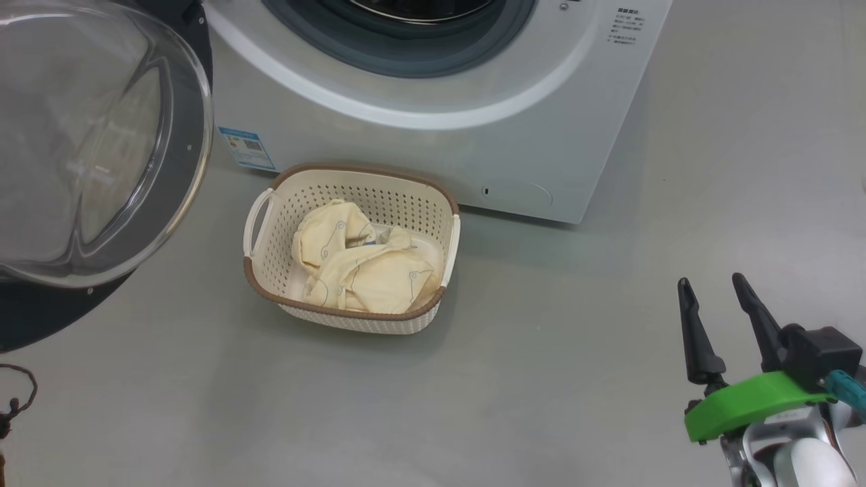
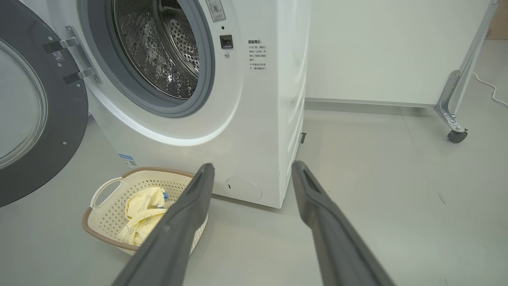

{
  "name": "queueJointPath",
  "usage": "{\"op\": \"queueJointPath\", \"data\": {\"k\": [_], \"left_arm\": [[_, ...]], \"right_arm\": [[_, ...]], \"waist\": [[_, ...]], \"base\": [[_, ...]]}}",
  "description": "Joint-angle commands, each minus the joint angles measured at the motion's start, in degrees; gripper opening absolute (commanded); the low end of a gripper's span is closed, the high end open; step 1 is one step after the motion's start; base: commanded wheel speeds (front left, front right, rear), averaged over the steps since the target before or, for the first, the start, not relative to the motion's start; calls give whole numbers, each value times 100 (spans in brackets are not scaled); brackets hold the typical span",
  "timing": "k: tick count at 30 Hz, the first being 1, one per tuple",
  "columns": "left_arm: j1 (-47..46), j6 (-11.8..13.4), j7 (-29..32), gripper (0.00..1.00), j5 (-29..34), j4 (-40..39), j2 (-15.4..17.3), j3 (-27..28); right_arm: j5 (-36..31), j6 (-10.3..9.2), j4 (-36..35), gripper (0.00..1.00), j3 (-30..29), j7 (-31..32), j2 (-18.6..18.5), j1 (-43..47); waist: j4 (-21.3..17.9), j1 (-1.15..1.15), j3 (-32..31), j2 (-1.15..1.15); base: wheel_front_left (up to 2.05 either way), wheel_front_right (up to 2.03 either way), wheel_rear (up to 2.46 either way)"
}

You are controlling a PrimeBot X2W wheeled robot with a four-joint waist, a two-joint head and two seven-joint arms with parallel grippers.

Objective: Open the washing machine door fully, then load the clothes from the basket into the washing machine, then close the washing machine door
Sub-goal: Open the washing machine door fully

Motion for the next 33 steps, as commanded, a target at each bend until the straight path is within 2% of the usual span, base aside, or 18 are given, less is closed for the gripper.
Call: {"op": "queueJointPath", "data": {"k": [1, 8, 16, 17, 18, 19, 21, 22, 23, 24, 33], "left_arm": [[26, -18, -81, 0, 95, -271, 225, 258], [422, -27, -81, 0, 302, -801, -33, 405], [1010, -39, -81, 1, 582, -1705, -519, 414], [1068, -40, -81, 10, 612, -1806, -576, 393], [1126, -41, -81, 29, 637, -1900, -629, 372], [1176, -45, -81, 37, 664, -2006, -680, 348], [1280, -70, -81, 76, 732, -2154, -764, 245], [1323, -71, -81, 89, 772, -2204, -794, 187], [1362, -80, -78, 89, 794, -2252, -826, 131], [1395, -77, -76, 100, 810, -2312, -856, 90], [1773, -2, 52, 100, 1005, -3163, -1059, -270]], "right_arm": [[30, -1, -155, 100, 117, -36, -51, -136], [62, -1, -96, 100, 140, -77, -51, -114], [79, -1, -50, 100, 126, -108, -51, -76], [77, -1, -41, 100, 131, -111, -51, -75], [75, -1, -32, 100, 134, -113, -51, -74], [74, -1, -22, 100, 134, -117, -51, -73], [82, -1, -7, 100, 131, -129, -51, -70], [90, -1, 3, 100, 134, -137, -51, -65], [100, -1, 12, 100, 146, -142, -51, -57], [107, -1, 23, 100, 158, -148, -51, -51], [150, -1, 82, 100, 190, -208, -51, -35]], "waist": [[-6, 0, -12, 0], [-38, 0, -84, 0], [-40, 0, -183, 0], [-44, 0, -199, 0], [-46, 0, -211, 0], [-46, 0, -224, 0], [-43, 0, -243, 0], [-43, 0, -266, 0], [-47, 0, -284, 0], [-53, 0, -300, 0], [-187, 0, -365, 0]], "base": [[0, 0, 0], [0, 0, 0], [0, 0, 0], [0, 0, 0], [0, 0, 0], [0, 0, 0], [0, 0, 0], [0, 0, 0], [0, 0, 0], [0, 0, 0], [0, 0, 0]]}}
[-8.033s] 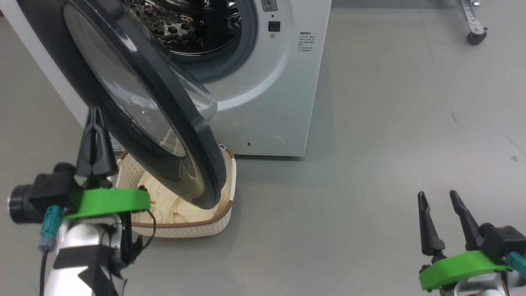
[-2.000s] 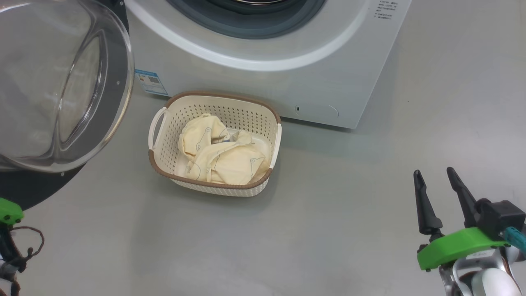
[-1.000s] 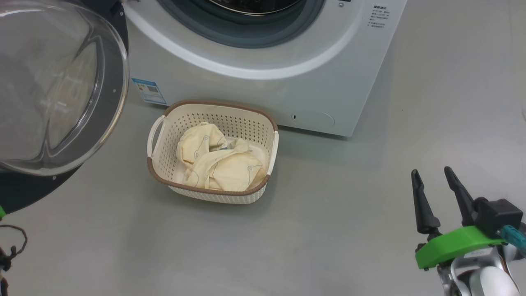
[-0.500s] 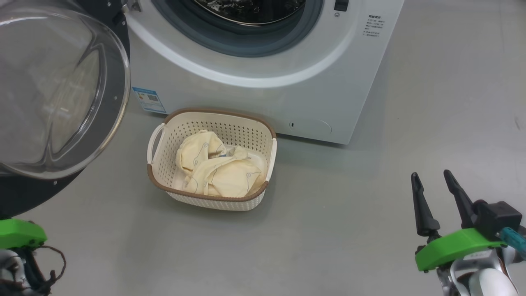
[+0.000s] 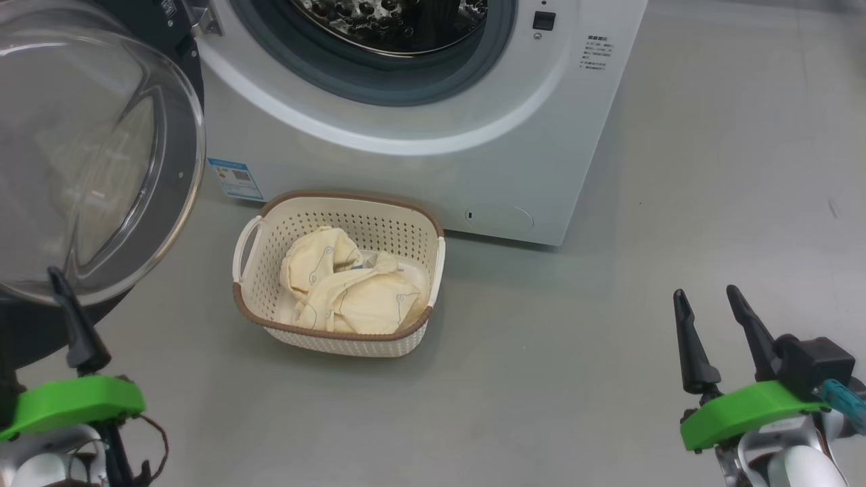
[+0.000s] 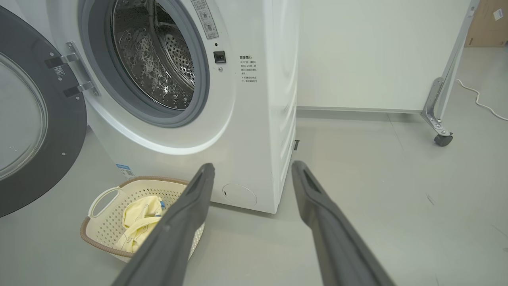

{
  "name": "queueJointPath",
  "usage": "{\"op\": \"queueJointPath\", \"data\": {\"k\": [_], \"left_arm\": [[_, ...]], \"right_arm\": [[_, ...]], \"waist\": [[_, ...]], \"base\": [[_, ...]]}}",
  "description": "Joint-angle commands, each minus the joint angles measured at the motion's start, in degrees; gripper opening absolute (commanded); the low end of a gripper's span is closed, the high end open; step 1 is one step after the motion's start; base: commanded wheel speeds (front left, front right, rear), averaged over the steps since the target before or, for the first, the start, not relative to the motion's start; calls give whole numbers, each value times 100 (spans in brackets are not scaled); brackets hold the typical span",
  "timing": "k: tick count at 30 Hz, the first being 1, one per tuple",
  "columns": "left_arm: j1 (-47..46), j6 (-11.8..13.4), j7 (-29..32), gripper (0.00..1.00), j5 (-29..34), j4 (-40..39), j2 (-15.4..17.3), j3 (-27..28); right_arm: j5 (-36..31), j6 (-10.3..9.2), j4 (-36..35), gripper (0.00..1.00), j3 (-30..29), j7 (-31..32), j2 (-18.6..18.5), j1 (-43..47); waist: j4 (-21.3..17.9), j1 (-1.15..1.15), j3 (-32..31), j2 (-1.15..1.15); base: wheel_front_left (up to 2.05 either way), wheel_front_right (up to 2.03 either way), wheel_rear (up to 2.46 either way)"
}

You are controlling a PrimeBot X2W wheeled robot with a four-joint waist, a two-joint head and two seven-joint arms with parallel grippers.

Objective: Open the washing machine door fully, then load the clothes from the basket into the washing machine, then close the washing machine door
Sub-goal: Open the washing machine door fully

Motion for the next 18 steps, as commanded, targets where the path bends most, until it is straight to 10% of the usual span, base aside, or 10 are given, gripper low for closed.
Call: {"op": "queueJointPath", "data": {"k": [1, 18], "left_arm": [[-32, 21, 58, 100, 134, -359, 92, 70], [238, -228, 330, 100, 255, -504, -325, -965]], "right_arm": [[31, -1, -151, 100, 133, -77, -51, -69], [-159, -1, -60, 100, 430, -98, -51, -301]], "waist": [[-46, 0, -1, 0], [-827, 0, -68, 0]], "base": [[0, 0, 0], [0, 0, 0]]}}
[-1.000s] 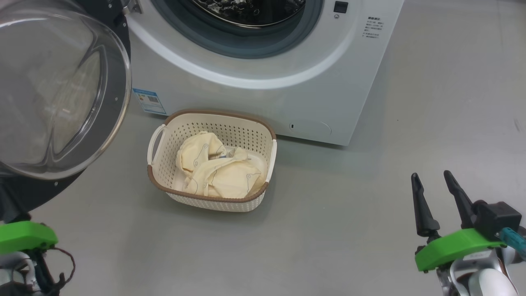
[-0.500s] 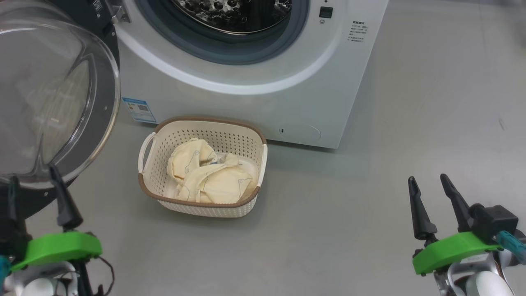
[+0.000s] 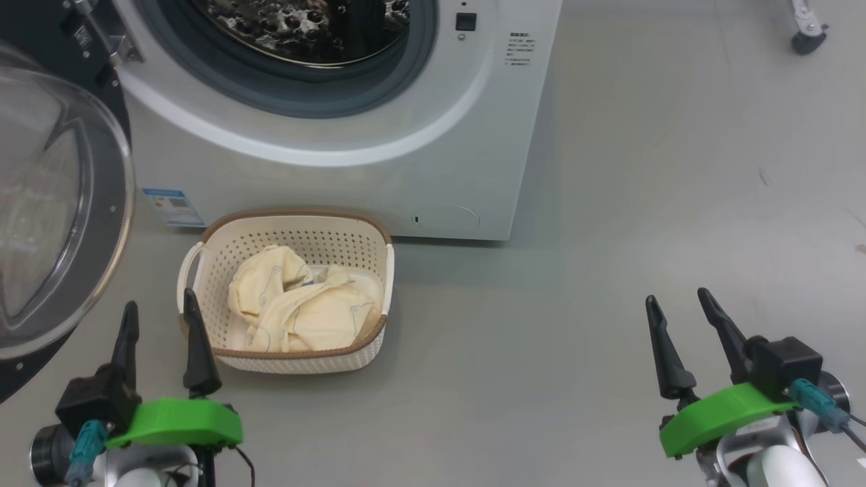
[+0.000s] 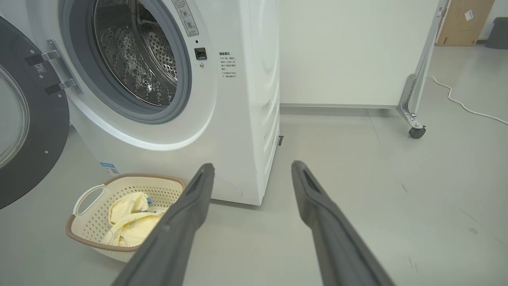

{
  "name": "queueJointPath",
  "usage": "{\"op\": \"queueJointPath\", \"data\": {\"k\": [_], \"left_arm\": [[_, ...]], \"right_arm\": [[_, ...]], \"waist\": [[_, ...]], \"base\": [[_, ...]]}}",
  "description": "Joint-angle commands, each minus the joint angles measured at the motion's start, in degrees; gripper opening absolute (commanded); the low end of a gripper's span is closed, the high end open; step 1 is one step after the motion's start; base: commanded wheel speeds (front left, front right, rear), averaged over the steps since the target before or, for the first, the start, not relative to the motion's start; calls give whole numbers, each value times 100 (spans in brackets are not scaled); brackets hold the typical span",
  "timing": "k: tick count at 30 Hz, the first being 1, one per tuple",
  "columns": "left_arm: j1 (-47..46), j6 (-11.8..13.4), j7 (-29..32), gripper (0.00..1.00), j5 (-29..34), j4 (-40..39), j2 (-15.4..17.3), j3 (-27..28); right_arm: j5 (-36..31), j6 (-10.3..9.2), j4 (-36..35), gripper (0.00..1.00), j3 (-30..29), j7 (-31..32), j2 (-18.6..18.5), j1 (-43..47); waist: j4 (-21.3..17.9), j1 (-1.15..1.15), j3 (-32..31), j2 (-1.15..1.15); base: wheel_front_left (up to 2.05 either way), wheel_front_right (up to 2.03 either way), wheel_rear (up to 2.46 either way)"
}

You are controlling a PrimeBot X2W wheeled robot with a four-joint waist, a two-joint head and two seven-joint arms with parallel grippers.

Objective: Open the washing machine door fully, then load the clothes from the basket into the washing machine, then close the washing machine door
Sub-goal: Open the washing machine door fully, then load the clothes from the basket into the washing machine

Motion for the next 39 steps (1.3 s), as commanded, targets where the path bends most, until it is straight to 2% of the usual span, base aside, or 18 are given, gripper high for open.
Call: {"op": "queueJointPath", "data": {"k": [1, 10, 17, 39], "left_arm": [[-112, -18, -22, 100, -20, -81, 44, 140], [-139, -46, -92, 100, -22, 286, 11, -12], [-133, -72, -10, 100, -82, 536, 9, -88], [-146, 44, 79, 100, -120, 855, 78, -177]], "right_arm": [[-101, -1, -161, 100, 187, -71, -51, -264], [-262, -1, -240, 100, 238, -85, -51, -289], [-342, -1, -383, 100, 290, -37, -51, -235], [-262, -1, -417, 100, 295, 68, -51, -88]], "waist": [[-218, 0, -42, 0], [-615, 0, -151, 0], [-782, 0, -253, 0], [-816, 0, -370, 0]], "base": [[0, 0, 0], [0, 0, 0], [0, 0, 0], [0, 0, 0]]}}
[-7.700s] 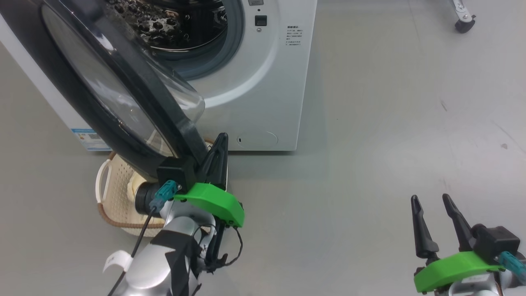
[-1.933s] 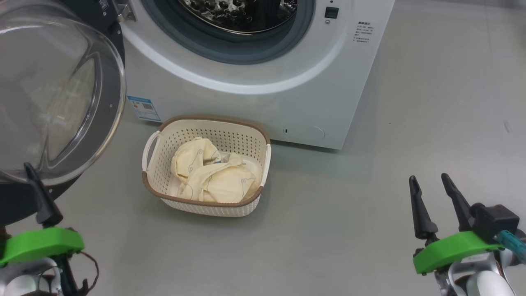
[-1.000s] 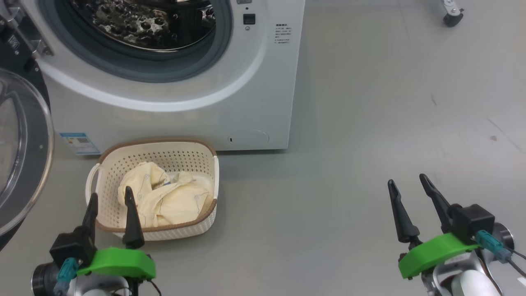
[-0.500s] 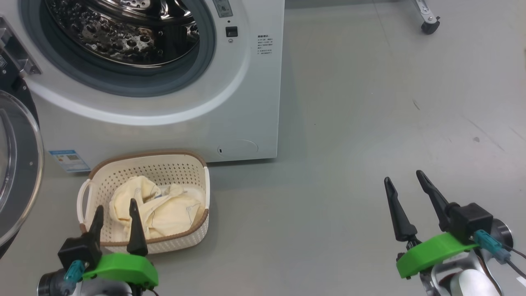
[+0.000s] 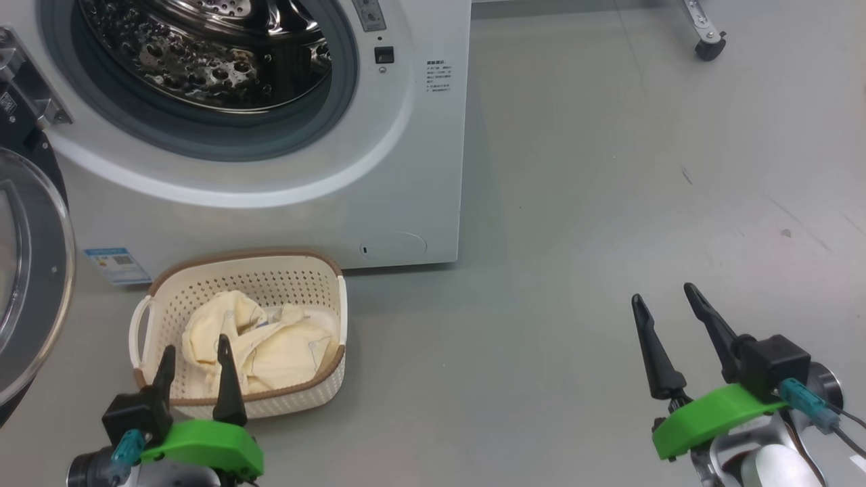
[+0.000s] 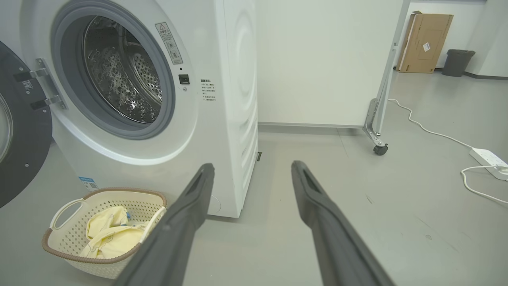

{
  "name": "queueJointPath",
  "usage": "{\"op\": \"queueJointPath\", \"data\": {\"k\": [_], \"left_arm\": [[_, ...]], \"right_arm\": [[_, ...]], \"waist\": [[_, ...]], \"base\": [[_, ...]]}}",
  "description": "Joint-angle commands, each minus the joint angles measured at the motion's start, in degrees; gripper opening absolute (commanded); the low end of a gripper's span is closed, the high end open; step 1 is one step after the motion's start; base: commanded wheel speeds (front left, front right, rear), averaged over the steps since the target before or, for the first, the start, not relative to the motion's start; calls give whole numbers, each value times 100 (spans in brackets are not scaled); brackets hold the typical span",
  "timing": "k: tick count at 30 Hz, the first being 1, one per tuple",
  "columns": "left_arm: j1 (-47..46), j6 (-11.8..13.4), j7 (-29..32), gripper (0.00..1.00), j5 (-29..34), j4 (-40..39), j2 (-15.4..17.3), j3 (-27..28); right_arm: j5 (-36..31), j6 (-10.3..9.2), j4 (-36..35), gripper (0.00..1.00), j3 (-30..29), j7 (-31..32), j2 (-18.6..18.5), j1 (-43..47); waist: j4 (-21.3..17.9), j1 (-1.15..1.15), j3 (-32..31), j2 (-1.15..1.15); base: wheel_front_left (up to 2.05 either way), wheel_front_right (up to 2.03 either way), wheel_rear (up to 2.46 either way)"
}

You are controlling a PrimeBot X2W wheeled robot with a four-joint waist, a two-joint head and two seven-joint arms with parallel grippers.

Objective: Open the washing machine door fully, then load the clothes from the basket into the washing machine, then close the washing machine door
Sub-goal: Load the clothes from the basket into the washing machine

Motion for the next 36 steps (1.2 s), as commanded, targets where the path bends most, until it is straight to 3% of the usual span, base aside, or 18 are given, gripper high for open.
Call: {"op": "queueJointPath", "data": {"k": [1, 20, 30, 36], "left_arm": [[-159, 37, 4, 100, -16, -157, 116, 169], [-185, 67, 0, 100, 10, -276, 199, 12], [-181, 17, -12, 100, -73, -351, 248, -18], [-247, 166, -71, 100, 12, -342, 279, -12]], "right_arm": [[27, -1, -171, 100, 116, -2, -50, -118], [-25, -1, -200, 100, 63, -92, -50, -169], [-28, -1, -245, 100, 51, -178, -50, -190], [11, -1, -220, 100, 84, -211, -50, -227]], "waist": [[-1, 0, 8, 0], [-29, 0, 65, 0], [-17, 0, 97, 0], [-14, 0, 150, 0]], "base": [[0, 0, 0], [14, -14, 0], [152, -152, 0], [182, -180, -1]]}}
